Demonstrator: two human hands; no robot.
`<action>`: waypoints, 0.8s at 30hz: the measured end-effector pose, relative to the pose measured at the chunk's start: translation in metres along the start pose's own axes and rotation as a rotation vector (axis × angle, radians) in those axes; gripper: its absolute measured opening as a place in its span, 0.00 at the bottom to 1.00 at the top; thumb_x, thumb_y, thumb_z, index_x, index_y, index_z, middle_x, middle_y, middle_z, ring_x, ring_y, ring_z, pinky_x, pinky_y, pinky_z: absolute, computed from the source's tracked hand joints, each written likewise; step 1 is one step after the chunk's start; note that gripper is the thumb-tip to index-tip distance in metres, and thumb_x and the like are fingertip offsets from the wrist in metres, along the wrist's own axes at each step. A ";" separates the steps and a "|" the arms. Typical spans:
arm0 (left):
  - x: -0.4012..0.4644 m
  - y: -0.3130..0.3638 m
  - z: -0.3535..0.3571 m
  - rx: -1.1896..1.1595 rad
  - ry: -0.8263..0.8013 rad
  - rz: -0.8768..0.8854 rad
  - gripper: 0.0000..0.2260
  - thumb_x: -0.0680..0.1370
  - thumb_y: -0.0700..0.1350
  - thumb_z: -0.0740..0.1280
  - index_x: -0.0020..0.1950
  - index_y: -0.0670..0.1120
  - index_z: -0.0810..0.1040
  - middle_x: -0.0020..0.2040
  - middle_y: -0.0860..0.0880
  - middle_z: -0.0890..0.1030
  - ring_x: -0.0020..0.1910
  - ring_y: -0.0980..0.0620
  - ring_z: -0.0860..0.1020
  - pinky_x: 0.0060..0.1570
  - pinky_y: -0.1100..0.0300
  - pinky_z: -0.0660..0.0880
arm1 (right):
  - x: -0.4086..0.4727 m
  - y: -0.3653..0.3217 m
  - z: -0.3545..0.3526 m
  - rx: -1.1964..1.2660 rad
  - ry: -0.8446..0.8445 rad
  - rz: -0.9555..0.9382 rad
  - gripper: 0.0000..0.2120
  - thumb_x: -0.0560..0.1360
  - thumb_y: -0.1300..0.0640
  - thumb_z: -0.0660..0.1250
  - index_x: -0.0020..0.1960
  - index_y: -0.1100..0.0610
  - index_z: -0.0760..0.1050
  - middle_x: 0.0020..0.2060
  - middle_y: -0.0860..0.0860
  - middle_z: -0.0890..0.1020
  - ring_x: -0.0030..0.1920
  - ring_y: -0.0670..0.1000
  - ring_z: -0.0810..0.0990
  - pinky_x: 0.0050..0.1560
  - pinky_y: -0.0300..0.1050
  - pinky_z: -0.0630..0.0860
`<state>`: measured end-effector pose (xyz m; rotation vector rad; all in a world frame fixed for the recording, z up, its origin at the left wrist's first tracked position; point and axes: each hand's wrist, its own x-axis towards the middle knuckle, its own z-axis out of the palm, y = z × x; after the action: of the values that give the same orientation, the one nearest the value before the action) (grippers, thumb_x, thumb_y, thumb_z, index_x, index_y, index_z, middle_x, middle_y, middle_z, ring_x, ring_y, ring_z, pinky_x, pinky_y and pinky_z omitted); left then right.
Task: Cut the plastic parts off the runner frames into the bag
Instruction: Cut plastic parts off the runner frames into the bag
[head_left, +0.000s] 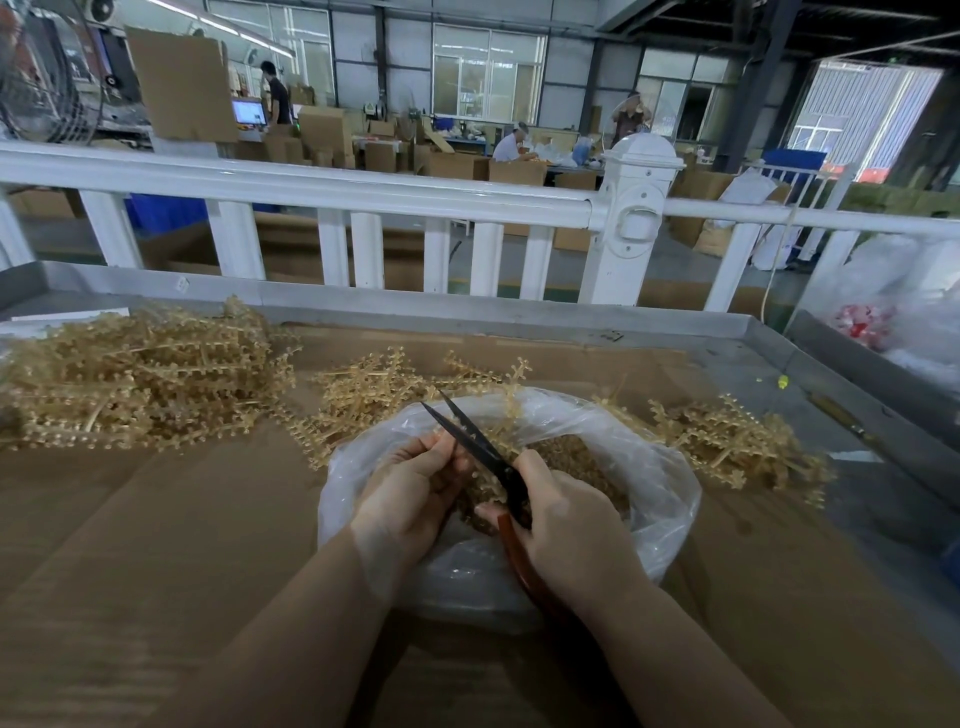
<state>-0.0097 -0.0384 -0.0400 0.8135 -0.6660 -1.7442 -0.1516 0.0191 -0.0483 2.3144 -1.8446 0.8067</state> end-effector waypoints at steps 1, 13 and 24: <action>0.000 0.000 0.000 0.004 -0.003 -0.003 0.06 0.80 0.36 0.60 0.44 0.40 0.75 0.33 0.46 0.76 0.33 0.53 0.74 0.37 0.64 0.78 | 0.000 0.000 0.000 0.000 0.004 -0.003 0.17 0.77 0.41 0.60 0.57 0.52 0.67 0.40 0.47 0.77 0.39 0.47 0.76 0.40 0.36 0.69; 0.000 -0.001 -0.003 -0.060 -0.004 0.033 0.04 0.79 0.36 0.60 0.49 0.40 0.74 0.40 0.43 0.79 0.38 0.50 0.79 0.46 0.57 0.79 | -0.001 0.000 0.003 0.004 0.032 -0.010 0.17 0.75 0.38 0.60 0.52 0.50 0.68 0.36 0.45 0.76 0.36 0.45 0.73 0.36 0.36 0.66; -0.006 -0.002 -0.002 -0.028 -0.035 0.079 0.10 0.79 0.35 0.59 0.39 0.41 0.74 0.31 0.46 0.76 0.33 0.53 0.75 0.41 0.61 0.79 | -0.003 -0.002 0.002 0.022 0.042 0.006 0.20 0.75 0.36 0.57 0.56 0.50 0.68 0.42 0.46 0.77 0.44 0.46 0.74 0.43 0.36 0.67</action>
<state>-0.0077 -0.0326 -0.0420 0.7300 -0.6867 -1.6961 -0.1494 0.0210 -0.0510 2.2876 -1.8363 0.8736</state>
